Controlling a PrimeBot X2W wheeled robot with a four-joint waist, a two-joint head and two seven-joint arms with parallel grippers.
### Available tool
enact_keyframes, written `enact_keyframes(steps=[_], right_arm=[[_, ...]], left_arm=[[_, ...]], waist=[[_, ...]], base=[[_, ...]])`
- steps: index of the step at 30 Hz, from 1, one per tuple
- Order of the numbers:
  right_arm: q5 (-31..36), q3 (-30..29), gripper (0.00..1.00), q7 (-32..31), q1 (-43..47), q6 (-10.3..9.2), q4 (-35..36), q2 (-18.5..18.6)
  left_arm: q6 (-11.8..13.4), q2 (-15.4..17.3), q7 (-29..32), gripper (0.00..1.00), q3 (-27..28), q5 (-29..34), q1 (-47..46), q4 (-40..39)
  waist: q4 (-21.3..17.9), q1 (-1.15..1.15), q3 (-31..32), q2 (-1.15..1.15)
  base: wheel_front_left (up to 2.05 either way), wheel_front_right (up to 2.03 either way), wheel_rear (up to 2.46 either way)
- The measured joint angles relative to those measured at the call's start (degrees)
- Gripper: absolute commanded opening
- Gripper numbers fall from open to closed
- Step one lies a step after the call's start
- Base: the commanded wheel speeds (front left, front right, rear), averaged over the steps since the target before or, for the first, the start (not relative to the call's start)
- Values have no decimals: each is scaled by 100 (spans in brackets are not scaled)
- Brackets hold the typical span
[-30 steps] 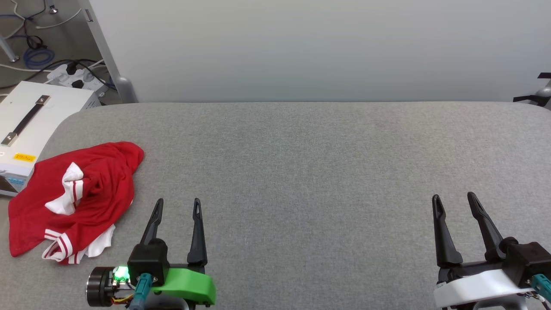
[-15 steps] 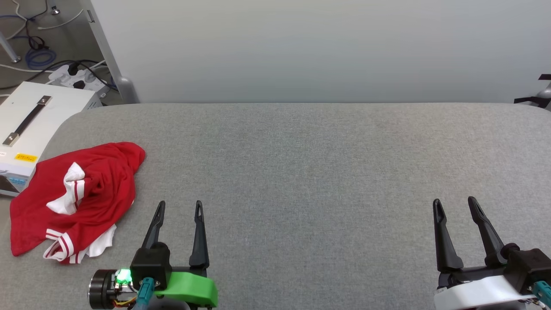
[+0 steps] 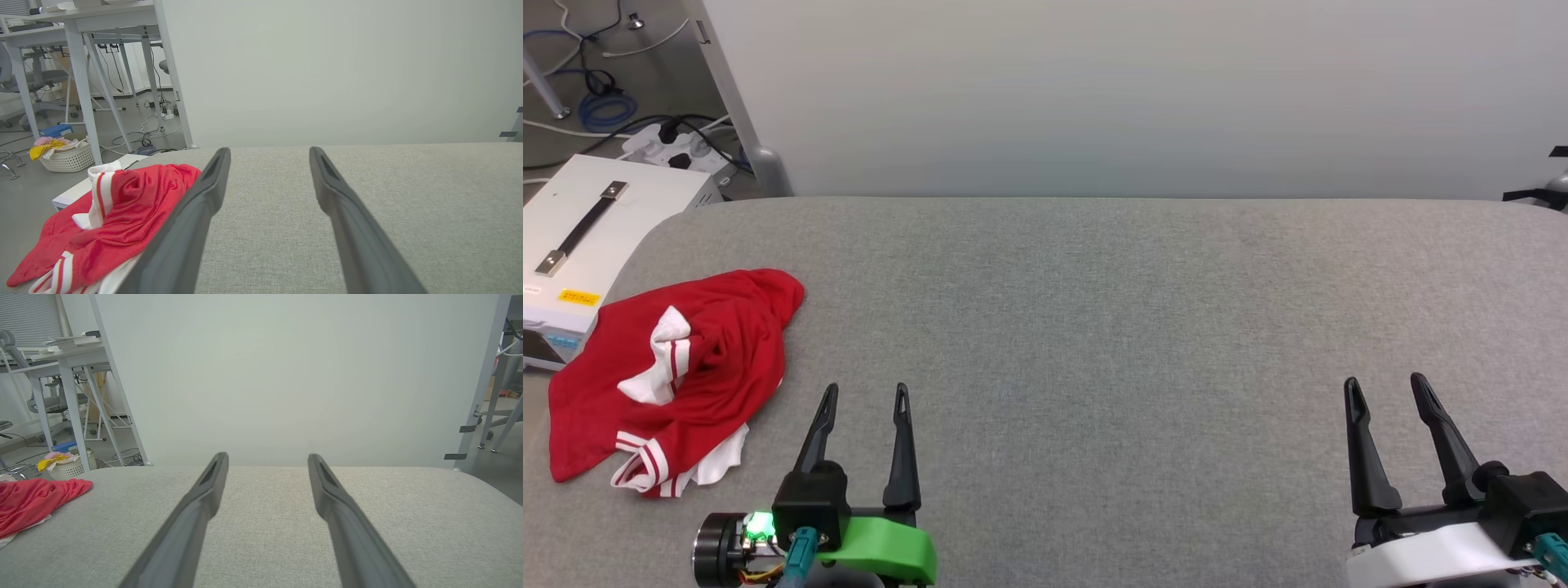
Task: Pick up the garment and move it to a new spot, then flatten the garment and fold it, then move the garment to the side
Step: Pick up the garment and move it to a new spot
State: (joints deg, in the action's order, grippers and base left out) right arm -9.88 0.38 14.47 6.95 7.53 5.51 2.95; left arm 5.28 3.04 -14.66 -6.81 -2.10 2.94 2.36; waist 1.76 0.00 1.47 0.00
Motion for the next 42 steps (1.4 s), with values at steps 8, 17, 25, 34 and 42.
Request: enact_keyframes(steps=[8, 17, 25, 34, 42], right_arm=[[0, -11, 100, 1, 2, 0, 20, 0], [1, 69, 100, 1, -4, 0, 52, -5], [21, 144, 100, 25, -10, 0, 82, -11], [65, 209, 100, 25, -30, 0, 102, -13], [108, 243, 100, 25, -42, 0, 112, -14]], left_arm=[[1, -1, -1, 100, 32, 2, -8, 23], [59, -1, -1, 100, 172, -42, -24, 58], [70, -2, -1, 100, 314, -116, -80, 60], [68, -2, -1, 100, 481, -256, -136, 66], [68, -2, -1, 100, 561, -393, -138, 73]], waist=[[213, 0, -48, 0], [748, 0, -143, 0], [1369, 0, -234, 0], [2114, 0, -314, 0], [2725, 0, -364, 0]], base=[[0, 0, 0], [0, 0, 0], [0, 0, 0], [0, 0, 0], [0, 0, 0]])
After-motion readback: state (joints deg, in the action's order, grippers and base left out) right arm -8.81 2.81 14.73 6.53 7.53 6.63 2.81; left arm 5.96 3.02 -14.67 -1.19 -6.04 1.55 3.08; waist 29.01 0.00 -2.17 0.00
